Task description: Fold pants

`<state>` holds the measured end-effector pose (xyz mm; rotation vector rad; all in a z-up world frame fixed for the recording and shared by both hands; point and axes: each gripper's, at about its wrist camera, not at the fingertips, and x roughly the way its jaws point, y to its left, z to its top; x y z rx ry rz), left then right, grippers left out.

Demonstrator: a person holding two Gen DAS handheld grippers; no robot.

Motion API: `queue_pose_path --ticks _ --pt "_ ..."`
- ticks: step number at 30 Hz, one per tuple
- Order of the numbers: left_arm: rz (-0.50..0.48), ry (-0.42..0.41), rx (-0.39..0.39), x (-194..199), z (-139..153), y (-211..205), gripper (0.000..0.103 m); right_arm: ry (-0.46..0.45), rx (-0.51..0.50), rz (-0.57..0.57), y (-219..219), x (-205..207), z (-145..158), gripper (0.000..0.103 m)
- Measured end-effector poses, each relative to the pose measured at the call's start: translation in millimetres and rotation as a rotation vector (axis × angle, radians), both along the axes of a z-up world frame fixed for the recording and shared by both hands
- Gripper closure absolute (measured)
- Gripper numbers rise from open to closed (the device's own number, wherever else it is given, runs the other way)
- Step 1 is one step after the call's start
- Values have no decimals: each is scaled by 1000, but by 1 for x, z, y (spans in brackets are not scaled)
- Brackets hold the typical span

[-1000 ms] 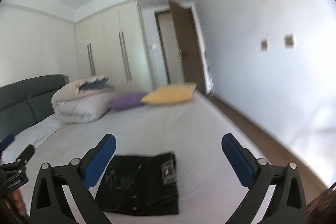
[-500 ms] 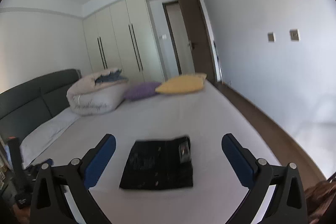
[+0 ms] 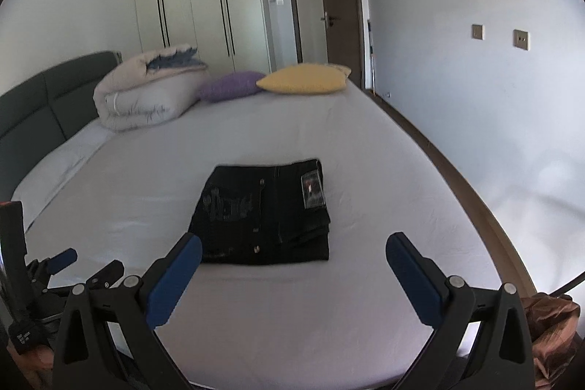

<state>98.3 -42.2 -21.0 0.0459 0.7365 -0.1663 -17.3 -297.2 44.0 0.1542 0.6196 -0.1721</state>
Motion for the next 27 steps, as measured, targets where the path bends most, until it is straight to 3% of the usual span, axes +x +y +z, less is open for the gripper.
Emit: queue_pose_path --ticks 9,27 --pt "5 16 10 1 -5 2 0 95 22 21 12 11 -24 0" --pt "11 36 10 7 -15 1 0 134 35 30 16 14 -32 0"
